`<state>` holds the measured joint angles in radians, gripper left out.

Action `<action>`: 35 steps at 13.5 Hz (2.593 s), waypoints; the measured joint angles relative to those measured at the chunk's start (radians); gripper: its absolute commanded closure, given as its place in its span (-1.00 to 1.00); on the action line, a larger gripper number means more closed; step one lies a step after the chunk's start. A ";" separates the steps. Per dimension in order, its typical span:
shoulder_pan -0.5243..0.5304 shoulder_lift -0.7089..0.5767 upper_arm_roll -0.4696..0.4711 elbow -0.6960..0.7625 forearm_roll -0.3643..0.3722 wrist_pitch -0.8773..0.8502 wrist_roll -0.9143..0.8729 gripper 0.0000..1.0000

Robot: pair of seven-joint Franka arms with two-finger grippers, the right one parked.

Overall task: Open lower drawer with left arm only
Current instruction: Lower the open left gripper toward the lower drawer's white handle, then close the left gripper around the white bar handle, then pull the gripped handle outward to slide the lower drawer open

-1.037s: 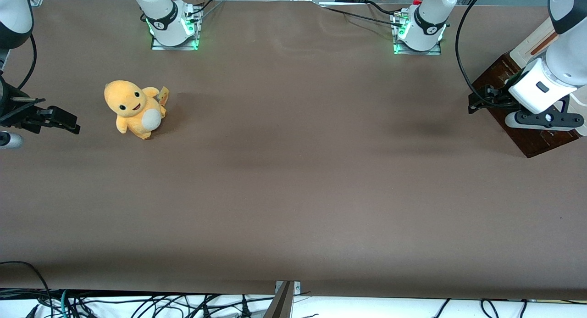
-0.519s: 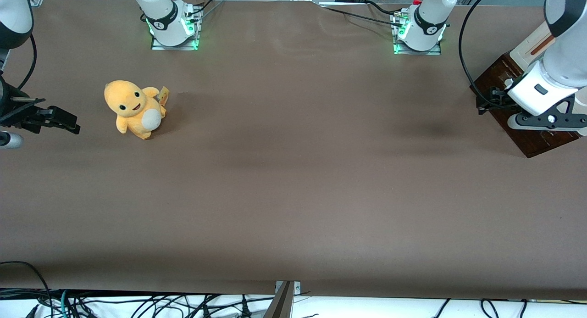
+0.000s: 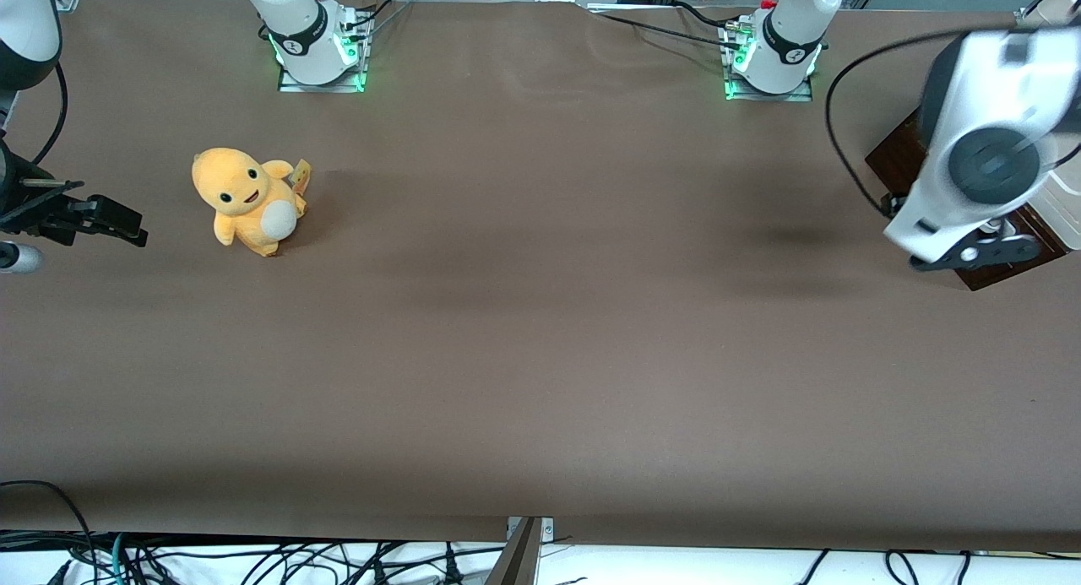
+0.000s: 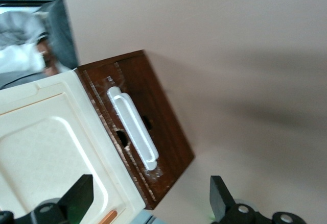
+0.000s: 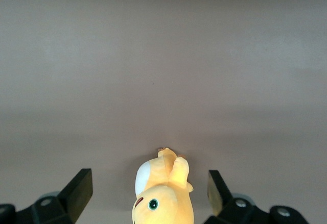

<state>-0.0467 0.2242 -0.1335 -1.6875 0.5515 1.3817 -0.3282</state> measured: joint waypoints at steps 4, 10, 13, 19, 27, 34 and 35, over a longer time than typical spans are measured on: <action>-0.008 0.104 -0.055 -0.088 0.145 -0.037 -0.239 -1.00; -0.014 0.306 -0.064 -0.220 0.287 -0.149 -0.694 -1.00; 0.010 0.386 -0.060 -0.286 0.399 -0.153 -0.831 -1.00; 0.164 0.404 -0.058 -0.351 0.562 -0.104 -0.849 -0.36; 0.173 0.402 -0.060 -0.380 0.565 -0.085 -0.849 0.26; 0.199 0.397 -0.061 -0.381 0.568 -0.098 -0.849 0.84; 0.200 0.393 -0.062 -0.382 0.568 -0.098 -0.859 0.93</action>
<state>0.1529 0.6174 -0.1956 -2.0698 1.1193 1.2839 -1.1873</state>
